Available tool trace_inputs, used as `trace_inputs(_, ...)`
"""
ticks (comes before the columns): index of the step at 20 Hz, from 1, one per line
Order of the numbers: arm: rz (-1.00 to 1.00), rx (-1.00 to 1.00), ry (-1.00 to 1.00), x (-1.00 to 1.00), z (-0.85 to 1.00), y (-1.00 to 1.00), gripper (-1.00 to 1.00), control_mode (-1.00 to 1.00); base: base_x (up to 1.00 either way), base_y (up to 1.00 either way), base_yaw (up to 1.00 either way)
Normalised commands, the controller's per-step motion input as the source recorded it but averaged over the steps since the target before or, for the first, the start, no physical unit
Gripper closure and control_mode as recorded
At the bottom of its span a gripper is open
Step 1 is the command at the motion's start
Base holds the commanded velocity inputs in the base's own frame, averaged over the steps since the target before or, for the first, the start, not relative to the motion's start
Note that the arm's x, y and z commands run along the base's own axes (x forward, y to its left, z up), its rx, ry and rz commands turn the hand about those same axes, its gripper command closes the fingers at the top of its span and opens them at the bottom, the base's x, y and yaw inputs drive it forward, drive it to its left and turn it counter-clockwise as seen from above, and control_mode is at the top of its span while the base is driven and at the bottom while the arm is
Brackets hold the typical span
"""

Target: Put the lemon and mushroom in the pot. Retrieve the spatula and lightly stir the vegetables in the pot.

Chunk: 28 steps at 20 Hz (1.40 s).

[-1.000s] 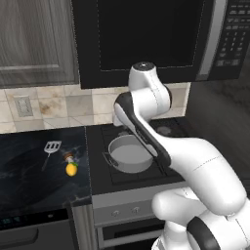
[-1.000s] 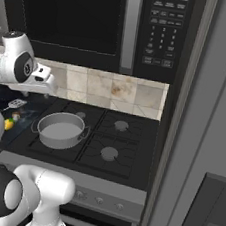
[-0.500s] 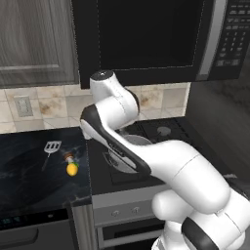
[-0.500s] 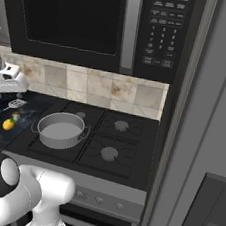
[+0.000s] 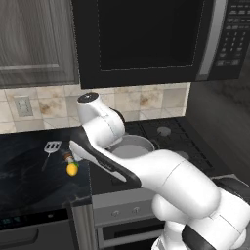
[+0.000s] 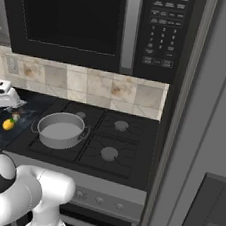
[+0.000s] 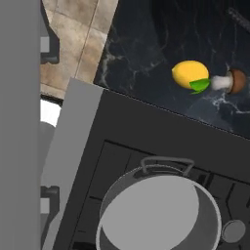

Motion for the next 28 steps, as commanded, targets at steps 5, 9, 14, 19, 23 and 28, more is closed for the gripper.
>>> trace_inputs(5,0.07,0.08,0.03,0.23,-0.59,-0.03,-1.00,-1.00,0.00,0.00,0.00)
trace_inputs(9,0.00,0.00,0.00,0.30,-0.60,0.02,-1.00,-1.00,0.00,0.00,0.00)
trace_inputs(14,-0.02,0.00,0.00,0.10,-0.17,0.26,-1.00,-1.00,0.00,0.00,0.00)
trace_inputs(19,-0.01,-0.04,0.15,0.19,0.00,0.21,-1.00,-1.00,0.00,0.00,0.00)
trace_inputs(23,0.00,-0.06,0.29,0.34,0.00,0.22,-1.00,-1.00,0.00,0.00,0.00)
trace_inputs(28,0.00,0.00,0.25,0.38,-0.01,0.10,-1.00,-1.00,0.00,0.00,0.00)
